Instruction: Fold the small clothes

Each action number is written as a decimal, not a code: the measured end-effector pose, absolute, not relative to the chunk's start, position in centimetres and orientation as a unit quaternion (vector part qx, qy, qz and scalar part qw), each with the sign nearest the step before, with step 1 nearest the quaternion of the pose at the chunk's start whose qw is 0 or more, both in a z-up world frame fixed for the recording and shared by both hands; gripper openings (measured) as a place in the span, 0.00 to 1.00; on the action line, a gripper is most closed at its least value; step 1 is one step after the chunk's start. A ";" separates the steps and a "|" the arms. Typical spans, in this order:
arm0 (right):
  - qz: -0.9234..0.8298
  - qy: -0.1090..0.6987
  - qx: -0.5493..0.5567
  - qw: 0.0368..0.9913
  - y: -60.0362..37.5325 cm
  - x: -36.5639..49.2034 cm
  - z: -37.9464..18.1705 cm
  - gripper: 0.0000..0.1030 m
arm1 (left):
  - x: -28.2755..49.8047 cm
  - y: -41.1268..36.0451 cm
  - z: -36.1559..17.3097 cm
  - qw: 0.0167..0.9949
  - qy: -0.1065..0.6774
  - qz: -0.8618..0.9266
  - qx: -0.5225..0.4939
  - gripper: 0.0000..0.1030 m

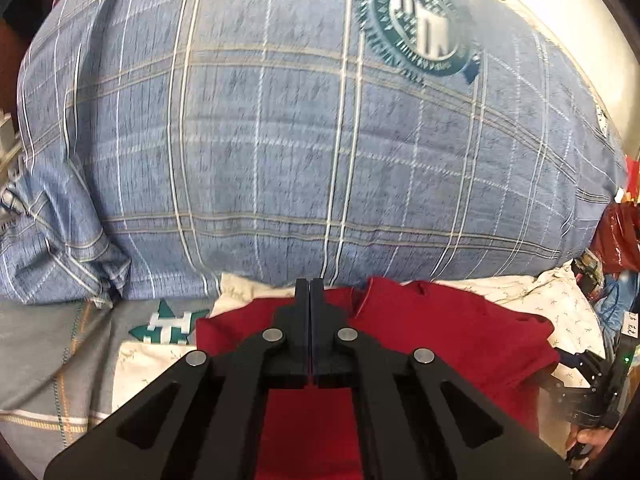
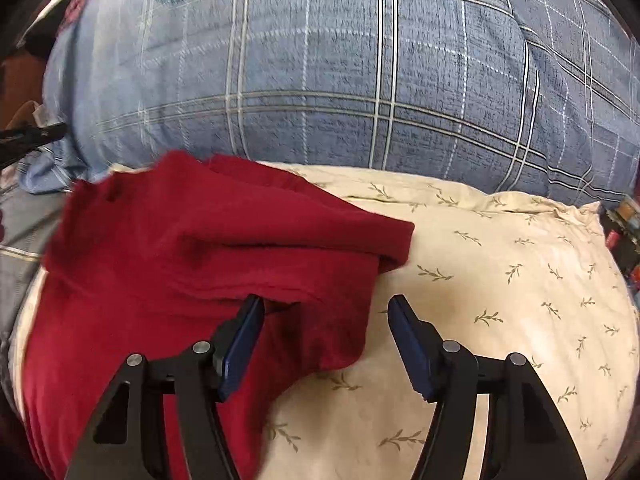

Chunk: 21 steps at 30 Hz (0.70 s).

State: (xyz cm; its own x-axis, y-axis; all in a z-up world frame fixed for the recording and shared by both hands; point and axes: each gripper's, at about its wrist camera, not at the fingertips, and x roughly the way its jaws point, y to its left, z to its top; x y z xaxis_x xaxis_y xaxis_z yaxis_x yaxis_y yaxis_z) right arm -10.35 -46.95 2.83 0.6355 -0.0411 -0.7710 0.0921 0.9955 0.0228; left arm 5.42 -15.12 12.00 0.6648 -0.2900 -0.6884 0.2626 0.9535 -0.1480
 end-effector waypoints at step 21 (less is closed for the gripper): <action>-0.038 0.404 0.067 0.912 -48.9 -10.2 2.3 0.06 | 8.8 -23.7 5.9 0.860 0.465 -0.209 -0.005 0.06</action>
State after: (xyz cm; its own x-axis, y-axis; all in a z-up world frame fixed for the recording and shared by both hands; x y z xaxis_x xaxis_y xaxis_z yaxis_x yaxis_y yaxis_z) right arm -10.20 -48.95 2.34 0.6711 -0.0145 -0.7412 0.1235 0.9880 0.0925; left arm 8.83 -23.74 5.86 0.4804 -0.3650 -0.7975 0.3549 0.9124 -0.2039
